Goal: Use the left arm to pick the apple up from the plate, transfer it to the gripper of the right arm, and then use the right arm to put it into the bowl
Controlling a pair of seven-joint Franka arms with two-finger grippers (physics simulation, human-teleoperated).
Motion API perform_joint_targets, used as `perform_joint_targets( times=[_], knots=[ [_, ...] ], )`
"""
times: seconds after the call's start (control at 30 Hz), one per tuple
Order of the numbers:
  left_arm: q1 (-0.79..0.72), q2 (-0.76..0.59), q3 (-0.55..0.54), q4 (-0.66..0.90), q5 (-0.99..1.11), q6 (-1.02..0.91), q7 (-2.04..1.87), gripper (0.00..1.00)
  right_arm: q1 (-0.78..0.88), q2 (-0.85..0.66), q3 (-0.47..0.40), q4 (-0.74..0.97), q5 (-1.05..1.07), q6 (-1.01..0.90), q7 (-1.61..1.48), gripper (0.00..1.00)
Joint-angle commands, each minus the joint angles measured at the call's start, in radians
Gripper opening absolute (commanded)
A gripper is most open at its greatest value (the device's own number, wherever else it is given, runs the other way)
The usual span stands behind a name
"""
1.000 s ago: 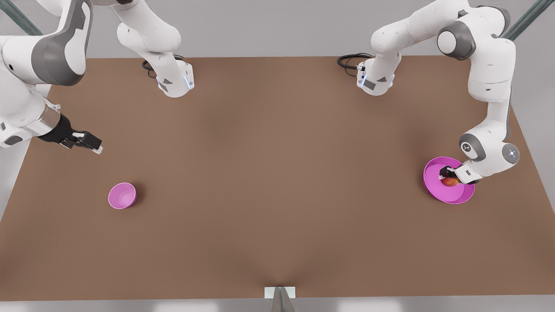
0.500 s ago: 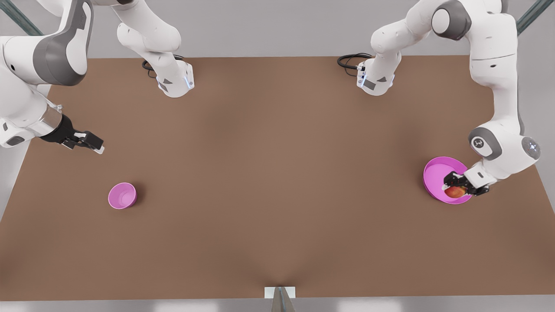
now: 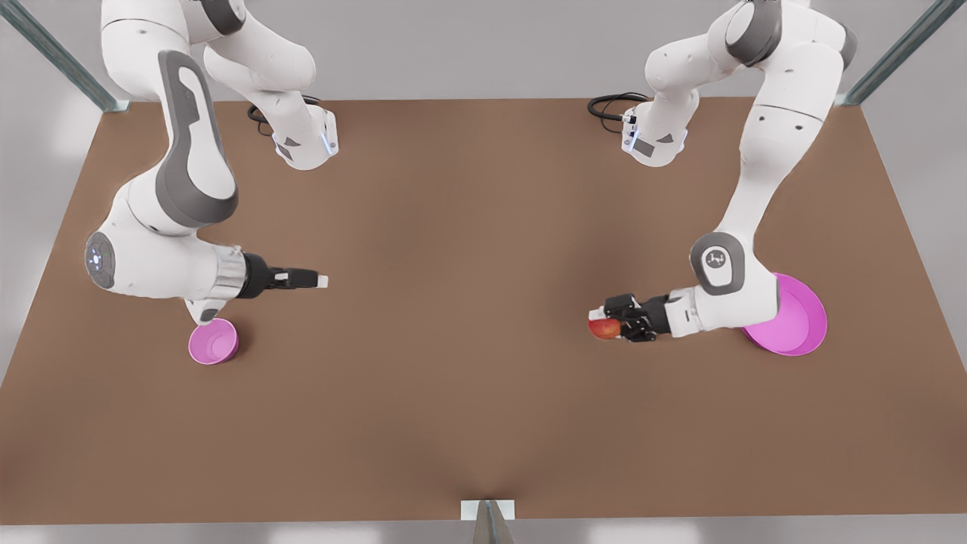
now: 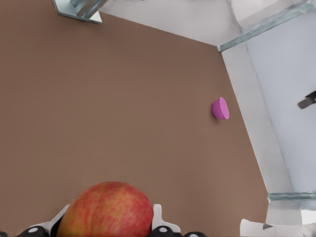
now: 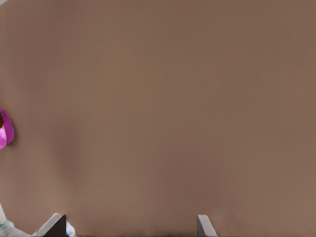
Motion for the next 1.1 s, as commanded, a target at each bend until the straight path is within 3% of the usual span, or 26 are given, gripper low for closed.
perform_joint_targets(
  times=[0.0, 0.1, 0.17, 0.33, 0.43, 0.6, 0.7, 0.83, 0.93, 1.07],
  knots=[
    [-0.057, 0.044, 0.0, 0.039, -0.257, -0.017, 0.467, 0.71, -0.002, 0.007, 0.004, -0.079, 0.282, 0.247, -0.174, 1.0],
    [-0.176, 0.152, 0.0, 0.19, -0.299, 0.074, 0.493, 0.71, 0.017, 0.084, 0.05, -0.141, 0.473, 0.438, -0.374, 1.0],
    [-0.264, 0.268, -0.003, 0.341, -0.346, 0.123, 0.53, 0.71, 0.015, 0.157, 0.15, -0.11, 0.612, 0.577, -0.507, 1.0],
    [-0.367, 0.428, -0.029, 0.54, -0.529, 0.123, 0.817, 0.71, 0.015, 0.301, 0.198, -0.039, 0.778, 0.591, -0.853, 1.0],
    [-0.384, 0.44, -0.046, 0.573, -0.55, 0.125, 0.82, 0.71, 0.015, 0.387, 0.199, -0.024, 0.912, 0.588, -1.179, 1.0],
    [-0.428, 0.46, -0.048, 0.606, -0.558, 0.145, 0.82, 0.71, 0.015, 0.487, 0.215, 0.05, 0.927, 0.581, -1.346, 1.0],
    [-0.441, 0.469, -0.046, 0.622, -0.558, 0.146, 0.82, 0.71, 0.015, 0.493, 0.244, 0.054, 0.938, 0.579, -1.349, 1.0],
    [-0.46, 0.491, -0.045, 0.646, -0.556, 0.16, 0.82, 0.71, -0.014, 0.492, 0.245, 0.019, 0.945, 0.377, -1.408, 1.0],
    [-0.464, 0.495, -0.043, 0.646, -0.558, 0.163, 0.82, 0.71, -0.048, 0.467, 0.248, 0.004, 0.936, 0.281, -1.244, 1.0],
    [-0.465, 0.497, -0.043, 0.646, -0.556, 0.163, 0.82, 0.71, -0.045, 0.464, 0.255, -0.044, 0.932, 0.275, -1.214, 1.0]
  ],
)
